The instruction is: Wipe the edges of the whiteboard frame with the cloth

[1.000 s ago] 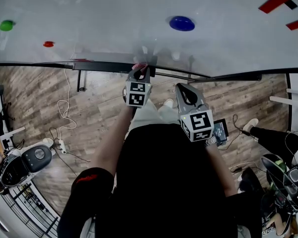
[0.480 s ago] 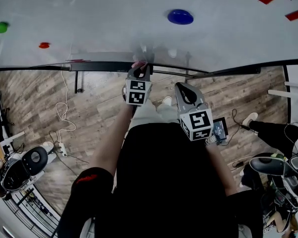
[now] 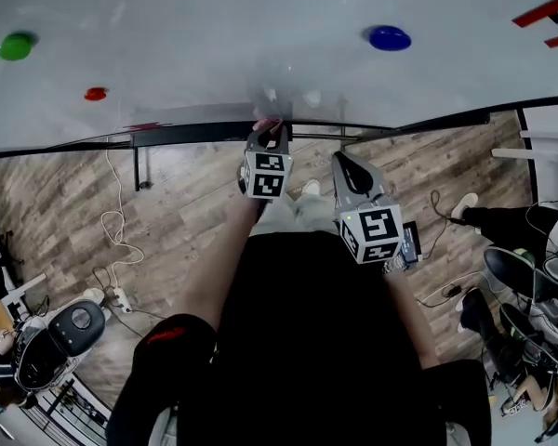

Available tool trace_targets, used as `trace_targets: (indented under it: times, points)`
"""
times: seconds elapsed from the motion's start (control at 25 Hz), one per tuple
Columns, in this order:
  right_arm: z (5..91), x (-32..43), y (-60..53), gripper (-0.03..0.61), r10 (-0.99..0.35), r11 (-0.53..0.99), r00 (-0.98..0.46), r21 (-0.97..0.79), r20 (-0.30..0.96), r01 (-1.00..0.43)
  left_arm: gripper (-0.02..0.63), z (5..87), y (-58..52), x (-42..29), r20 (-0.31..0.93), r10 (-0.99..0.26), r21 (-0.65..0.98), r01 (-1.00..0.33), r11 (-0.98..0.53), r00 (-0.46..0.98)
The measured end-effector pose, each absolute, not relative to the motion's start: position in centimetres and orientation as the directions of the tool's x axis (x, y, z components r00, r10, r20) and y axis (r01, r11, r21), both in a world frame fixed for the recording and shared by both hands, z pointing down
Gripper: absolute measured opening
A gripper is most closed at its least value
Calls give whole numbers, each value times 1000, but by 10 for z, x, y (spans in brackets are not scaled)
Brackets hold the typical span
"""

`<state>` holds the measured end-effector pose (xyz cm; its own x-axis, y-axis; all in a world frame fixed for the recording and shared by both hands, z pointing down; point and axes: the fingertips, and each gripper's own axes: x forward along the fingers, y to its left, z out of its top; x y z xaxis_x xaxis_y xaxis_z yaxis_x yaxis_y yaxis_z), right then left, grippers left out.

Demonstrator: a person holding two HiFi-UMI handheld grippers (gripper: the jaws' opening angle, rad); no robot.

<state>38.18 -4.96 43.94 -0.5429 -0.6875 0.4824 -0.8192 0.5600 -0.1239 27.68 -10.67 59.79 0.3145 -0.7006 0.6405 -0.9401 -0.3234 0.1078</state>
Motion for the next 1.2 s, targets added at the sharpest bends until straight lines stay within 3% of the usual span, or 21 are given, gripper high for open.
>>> trace_targets:
  times: [0.48, 0.88, 1.2]
  points:
    - [429, 389, -54, 2, -727, 515, -512, -130, 458, -848, 17, 595, -108, 282, 644, -697, 87, -935, -345, 317]
    - [434, 417, -38, 2, -620, 677, -631, -88, 467, -730, 17, 596, -99, 289, 667, -708, 82, -967, -243, 234]
    - [434, 471, -57, 2, -634, 641, -618, -130, 465, -756, 17, 592, -106, 300, 667, -730, 67, -988, -140, 149]
